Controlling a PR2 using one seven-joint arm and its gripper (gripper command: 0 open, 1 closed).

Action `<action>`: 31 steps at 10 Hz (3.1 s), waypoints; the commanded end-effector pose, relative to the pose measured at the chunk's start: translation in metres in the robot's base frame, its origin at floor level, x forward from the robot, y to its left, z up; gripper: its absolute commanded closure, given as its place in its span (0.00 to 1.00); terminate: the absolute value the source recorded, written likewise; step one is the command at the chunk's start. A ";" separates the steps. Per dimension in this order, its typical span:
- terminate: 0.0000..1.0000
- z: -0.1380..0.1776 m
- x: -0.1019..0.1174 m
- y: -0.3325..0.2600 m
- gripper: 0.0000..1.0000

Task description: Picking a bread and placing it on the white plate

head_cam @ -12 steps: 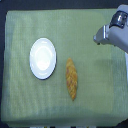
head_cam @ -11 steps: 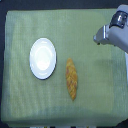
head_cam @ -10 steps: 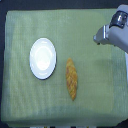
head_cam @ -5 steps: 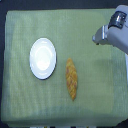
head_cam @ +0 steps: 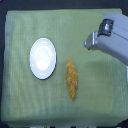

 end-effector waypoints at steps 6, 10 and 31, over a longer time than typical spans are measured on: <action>0.00 -0.103 -0.040 0.120 0.00; 0.00 -0.124 -0.035 0.159 0.00; 0.00 -0.142 -0.057 0.128 1.00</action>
